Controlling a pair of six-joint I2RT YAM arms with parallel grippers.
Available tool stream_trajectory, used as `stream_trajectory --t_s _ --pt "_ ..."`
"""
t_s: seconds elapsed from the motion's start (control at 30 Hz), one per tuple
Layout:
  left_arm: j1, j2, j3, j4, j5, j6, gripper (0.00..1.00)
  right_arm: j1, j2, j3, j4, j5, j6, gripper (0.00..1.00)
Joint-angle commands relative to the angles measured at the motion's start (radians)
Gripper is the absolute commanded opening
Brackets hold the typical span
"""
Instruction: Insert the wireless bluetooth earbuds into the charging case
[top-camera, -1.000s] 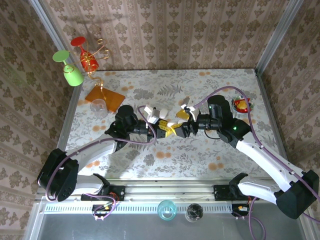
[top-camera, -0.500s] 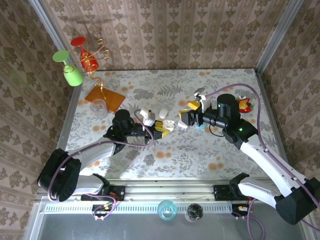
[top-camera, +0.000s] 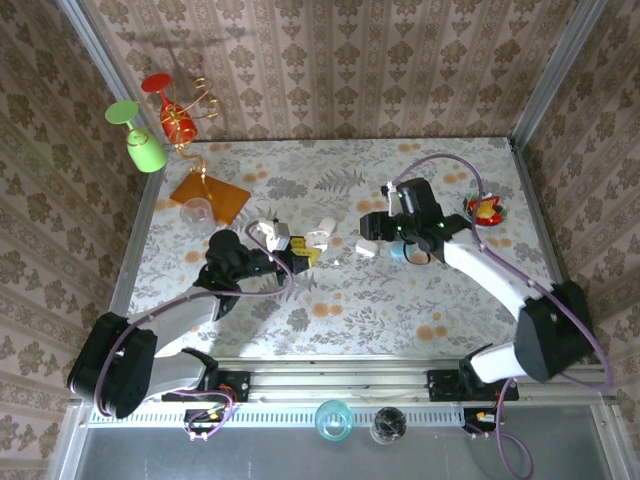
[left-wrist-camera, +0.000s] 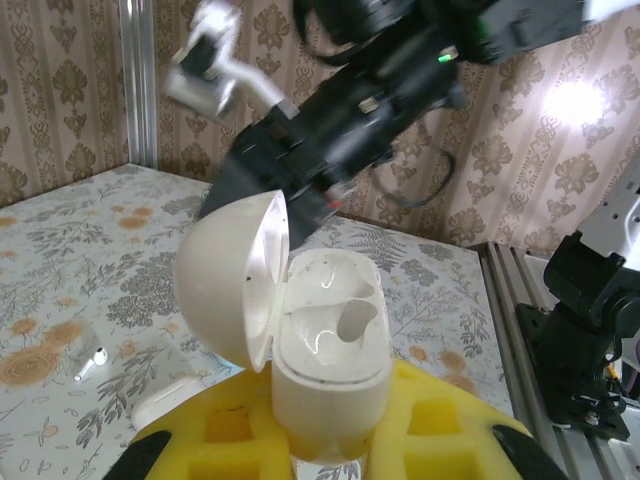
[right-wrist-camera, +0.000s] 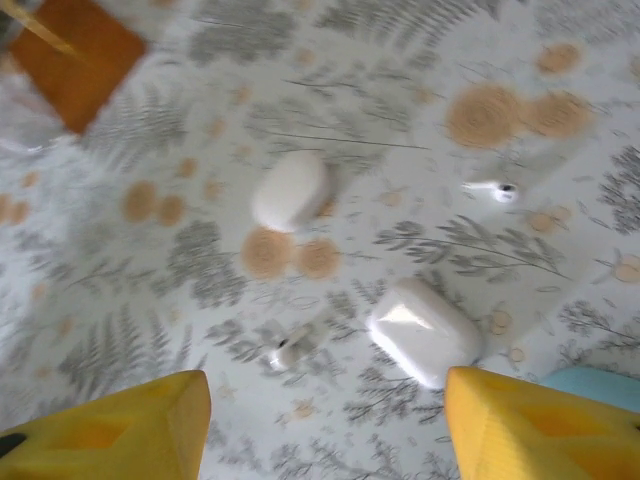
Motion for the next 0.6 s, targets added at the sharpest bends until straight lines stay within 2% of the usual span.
stream_trajectory --t_s 0.0,0.17,0.33,0.57 --pt "0.004 -0.039 -0.005 -0.037 -0.017 0.032 0.05 -0.054 0.116 0.086 -0.105 0.067 0.134 0.62" --pt "0.003 -0.054 -0.008 -0.073 -0.027 0.051 0.05 -0.074 0.275 0.157 -0.057 0.081 0.21 0.54" --pt "-0.001 -0.048 -0.009 -0.068 -0.023 0.047 0.05 -0.068 0.423 0.267 -0.069 0.126 0.197 0.55" --pt "-0.003 -0.035 -0.004 -0.065 -0.015 0.042 0.05 -0.052 0.588 0.438 -0.145 0.263 0.144 0.58"
